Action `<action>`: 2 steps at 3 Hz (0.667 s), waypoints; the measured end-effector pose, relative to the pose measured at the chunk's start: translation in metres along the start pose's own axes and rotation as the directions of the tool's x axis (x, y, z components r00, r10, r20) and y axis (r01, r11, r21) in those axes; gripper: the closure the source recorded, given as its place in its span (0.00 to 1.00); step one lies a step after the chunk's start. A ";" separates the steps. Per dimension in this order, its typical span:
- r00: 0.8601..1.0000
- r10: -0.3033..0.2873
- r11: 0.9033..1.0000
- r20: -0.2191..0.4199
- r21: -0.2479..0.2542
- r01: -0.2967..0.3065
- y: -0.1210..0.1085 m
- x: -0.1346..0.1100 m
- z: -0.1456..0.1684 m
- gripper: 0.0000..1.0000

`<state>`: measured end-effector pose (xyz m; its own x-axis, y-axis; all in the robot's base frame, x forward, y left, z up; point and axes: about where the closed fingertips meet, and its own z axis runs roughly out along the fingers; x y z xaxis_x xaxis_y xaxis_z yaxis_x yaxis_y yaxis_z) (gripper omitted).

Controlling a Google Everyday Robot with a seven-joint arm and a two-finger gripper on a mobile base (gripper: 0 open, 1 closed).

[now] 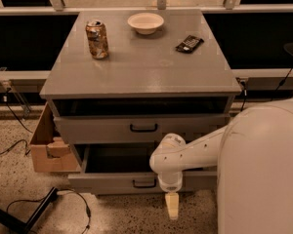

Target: Open middle drawer

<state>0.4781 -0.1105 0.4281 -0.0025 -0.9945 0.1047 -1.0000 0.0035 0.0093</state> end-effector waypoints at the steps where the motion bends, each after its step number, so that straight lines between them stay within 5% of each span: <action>1: 1.000 0.000 1.000 0.000 0.000 0.000 0.000 0.000 0.000 0.00; 2: 1.000 0.008 1.000 0.007 -0.014 -0.008 0.002 0.002 0.003 0.11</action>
Offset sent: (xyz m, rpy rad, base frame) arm -0.0045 -0.0053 -0.0064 0.0255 0.0340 -0.0306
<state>0.4759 -0.1127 0.4254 -0.0110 -0.9952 0.0974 -0.9997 0.0132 0.0219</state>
